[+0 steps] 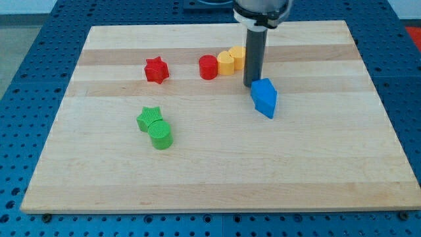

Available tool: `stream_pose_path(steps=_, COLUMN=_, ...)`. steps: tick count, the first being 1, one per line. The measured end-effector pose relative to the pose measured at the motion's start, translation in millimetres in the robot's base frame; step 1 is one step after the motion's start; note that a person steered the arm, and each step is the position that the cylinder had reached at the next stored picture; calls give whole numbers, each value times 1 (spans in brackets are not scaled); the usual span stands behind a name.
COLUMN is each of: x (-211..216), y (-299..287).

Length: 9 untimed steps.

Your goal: Move the red circle to the top left of the yellow heart

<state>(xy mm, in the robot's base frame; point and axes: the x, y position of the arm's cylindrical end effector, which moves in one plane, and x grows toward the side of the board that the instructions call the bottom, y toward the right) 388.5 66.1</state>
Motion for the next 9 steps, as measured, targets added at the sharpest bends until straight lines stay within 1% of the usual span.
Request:
stream_pose_path(steps=1, x=17, y=0)
stream_pose_path(steps=2, x=15, y=2)
stream_pose_path(steps=3, x=-20, y=7)
stream_pose_path(steps=4, x=-30, y=-20)
stream_pose_path(steps=7, x=-33, y=-141)
stream_pose_path(steps=8, x=-33, y=-151)
stream_pose_path(steps=9, x=-34, y=-142)
